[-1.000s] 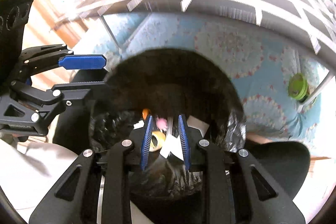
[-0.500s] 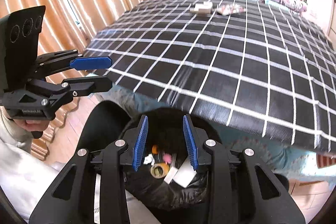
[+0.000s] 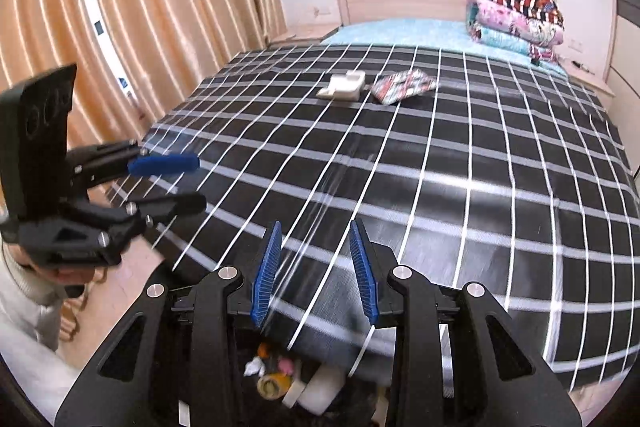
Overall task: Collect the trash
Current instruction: 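Move both open tools back over the bed toward the tray and blister pack, then grasp the white plastic tray with the left tool while the right tool grasps the pill blister pack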
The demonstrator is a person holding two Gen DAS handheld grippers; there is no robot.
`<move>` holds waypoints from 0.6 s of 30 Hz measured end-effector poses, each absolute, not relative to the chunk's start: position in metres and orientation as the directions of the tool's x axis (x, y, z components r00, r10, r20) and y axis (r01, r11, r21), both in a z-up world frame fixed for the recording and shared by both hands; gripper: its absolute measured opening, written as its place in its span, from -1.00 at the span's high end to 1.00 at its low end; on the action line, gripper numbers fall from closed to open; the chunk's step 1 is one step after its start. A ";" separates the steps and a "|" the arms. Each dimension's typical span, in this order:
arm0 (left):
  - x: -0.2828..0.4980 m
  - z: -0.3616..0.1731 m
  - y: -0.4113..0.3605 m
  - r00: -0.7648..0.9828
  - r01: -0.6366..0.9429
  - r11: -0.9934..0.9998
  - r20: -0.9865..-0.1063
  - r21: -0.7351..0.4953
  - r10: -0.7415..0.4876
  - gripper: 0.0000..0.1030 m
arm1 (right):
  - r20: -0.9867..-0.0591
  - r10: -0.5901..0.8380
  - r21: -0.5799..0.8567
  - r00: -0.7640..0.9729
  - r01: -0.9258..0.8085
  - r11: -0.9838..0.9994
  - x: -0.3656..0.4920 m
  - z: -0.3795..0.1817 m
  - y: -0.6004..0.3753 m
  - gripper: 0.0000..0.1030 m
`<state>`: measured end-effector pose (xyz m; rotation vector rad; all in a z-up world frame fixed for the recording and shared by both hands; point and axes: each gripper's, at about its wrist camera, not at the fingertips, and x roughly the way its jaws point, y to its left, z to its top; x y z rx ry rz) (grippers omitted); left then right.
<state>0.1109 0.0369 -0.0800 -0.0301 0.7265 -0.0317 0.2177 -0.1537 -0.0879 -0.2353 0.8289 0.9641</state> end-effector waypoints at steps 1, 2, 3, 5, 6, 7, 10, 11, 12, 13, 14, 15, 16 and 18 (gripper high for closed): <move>0.117 -0.080 0.039 0.746 0.019 0.999 -0.666 -0.031 -0.035 0.12 | -0.712 0.627 0.160 0.316 -0.796 0.584 0.225 -0.086 -0.150 0.31; 0.120 -0.081 0.040 0.745 0.018 1.000 -0.667 -0.024 -0.030 0.12 | -0.709 0.623 0.149 0.331 -0.793 0.591 0.231 -0.085 -0.147 0.31; 0.128 -0.081 0.044 0.743 0.015 1.000 -0.669 -0.012 -0.019 0.12 | -0.707 0.617 0.137 0.344 -0.790 0.598 0.236 -0.084 -0.145 0.31; 0.137 -0.081 0.049 0.739 0.005 1.000 -0.674 0.002 -0.002 0.12 | -0.703 0.613 0.126 0.361 -0.785 0.607 0.251 -0.082 -0.138 0.31; 0.144 -0.081 0.053 0.739 0.002 1.000 -0.674 0.005 0.002 0.12 | -0.701 0.610 0.124 0.370 -0.779 0.615 0.259 -0.080 -0.135 0.31; 0.151 -0.081 0.057 0.738 -0.006 1.000 -0.674 0.007 0.009 0.08 | -0.699 0.610 0.124 0.374 -0.777 0.618 0.264 -0.080 -0.133 0.31; 0.167 -0.079 0.071 0.742 -0.034 0.999 -0.669 0.000 0.026 -0.08 | -0.696 0.603 0.118 0.389 -0.766 0.631 0.283 -0.079 -0.126 0.10; 0.173 -0.079 0.075 0.744 -0.043 0.999 -0.668 -0.002 0.030 -0.12 | -0.695 0.603 0.118 0.392 -0.765 0.633 0.288 -0.079 -0.123 0.07; 0.179 -0.078 0.080 0.745 -0.054 0.999 -0.666 -0.004 0.038 -0.15 | -0.698 0.599 0.116 0.392 -0.764 0.635 0.293 -0.079 -0.120 0.06; 0.185 -0.078 0.084 0.744 -0.069 0.998 -0.666 -0.003 0.049 -0.22 | -0.700 0.597 0.114 0.392 -0.764 0.635 0.299 -0.079 -0.116 0.01; 0.190 -0.078 0.089 0.743 -0.082 0.997 -0.666 -0.003 0.059 -0.24 | -0.699 0.600 0.113 0.389 -0.769 0.630 0.304 -0.080 -0.112 -0.07; 0.197 -0.078 0.094 0.743 -0.097 0.995 -0.666 -0.009 0.067 -0.25 | -0.698 0.601 0.111 0.389 -0.770 0.628 0.306 -0.080 -0.110 -0.11; 0.203 -0.079 0.099 0.743 -0.108 0.994 -0.666 -0.018 0.069 -0.26 | -0.693 0.604 0.109 0.393 -0.772 0.627 0.311 -0.080 -0.107 -0.20; 0.214 -0.080 0.106 0.743 -0.109 0.993 -0.667 -0.044 0.051 -0.26 | -0.666 0.634 0.099 0.393 -0.796 0.597 0.319 -0.078 -0.102 -0.34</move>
